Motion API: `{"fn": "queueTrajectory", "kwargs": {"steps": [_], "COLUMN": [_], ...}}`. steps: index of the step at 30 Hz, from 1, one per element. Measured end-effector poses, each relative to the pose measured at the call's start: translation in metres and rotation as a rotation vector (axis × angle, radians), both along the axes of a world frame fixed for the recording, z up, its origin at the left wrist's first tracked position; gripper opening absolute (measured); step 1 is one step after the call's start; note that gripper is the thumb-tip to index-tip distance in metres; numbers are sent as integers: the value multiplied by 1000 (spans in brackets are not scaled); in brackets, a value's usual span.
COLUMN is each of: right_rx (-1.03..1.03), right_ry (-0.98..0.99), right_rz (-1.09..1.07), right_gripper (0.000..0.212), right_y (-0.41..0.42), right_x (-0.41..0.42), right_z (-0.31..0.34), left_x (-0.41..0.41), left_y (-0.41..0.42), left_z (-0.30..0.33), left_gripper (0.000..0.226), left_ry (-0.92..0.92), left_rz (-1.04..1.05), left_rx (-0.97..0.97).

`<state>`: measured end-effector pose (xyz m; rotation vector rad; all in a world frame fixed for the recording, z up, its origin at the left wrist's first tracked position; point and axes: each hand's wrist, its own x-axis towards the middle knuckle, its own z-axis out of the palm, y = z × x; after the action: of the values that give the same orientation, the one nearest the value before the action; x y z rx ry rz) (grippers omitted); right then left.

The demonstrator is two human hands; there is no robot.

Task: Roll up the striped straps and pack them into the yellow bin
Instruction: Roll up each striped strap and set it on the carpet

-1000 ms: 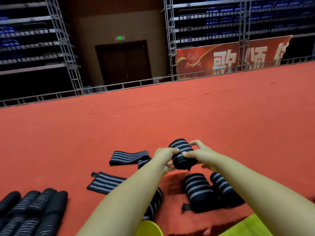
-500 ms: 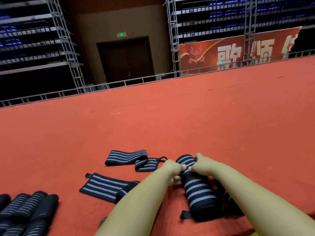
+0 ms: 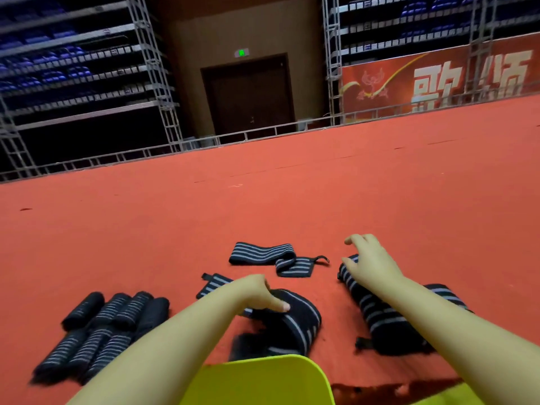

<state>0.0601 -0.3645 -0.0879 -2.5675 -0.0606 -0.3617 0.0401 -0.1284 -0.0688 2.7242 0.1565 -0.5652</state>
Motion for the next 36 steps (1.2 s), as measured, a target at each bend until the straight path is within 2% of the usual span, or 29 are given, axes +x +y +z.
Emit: {"fn": "queueTrajectory", "kwargs": {"steps": [3,7,13,17,19,21,25,29,32,34,36], "right_rx": [-8,-7,365,633,727,744,624,700,769,766,738], "right_ry": [81,264,391,488,521,506,395,279,233,197,163], "right_rz": [75,87,-60,-195,-219,-263,-295,-227,-102,-38,3], "right_gripper": [46,53,41,45,41,34,22,29,36,38,41], "right_y": [23,49,68,83,93,100,108,124,133,132,125], "right_x": [-4,2,43,83,96,106,115,104,90,75,61], "right_z": [6,6,-16,-36,-43,-50,-64,-57,-36,-16,-3], "left_x": [-8,-4,10,22,27,30,31,29,24,19,19], "left_y": [10,12,21,26,29,34,45,51,44,39,38], "left_z": [-17,-21,-27,-34,-36,-37,-41,-45,-45,-43,-44], "left_gripper": [87,83,55,50,50,50,46,54,59,53,41], "left_ry": [83,86,59,54,78,125,141,124,21,-38,-71], "left_rz": [26,11,-109,-108,-113,-109,-122,-131,-149,-184,-153], "left_rx": [-67,-130,-53,-87,-116,-171,-242,-230,-170,-110,-139]}}
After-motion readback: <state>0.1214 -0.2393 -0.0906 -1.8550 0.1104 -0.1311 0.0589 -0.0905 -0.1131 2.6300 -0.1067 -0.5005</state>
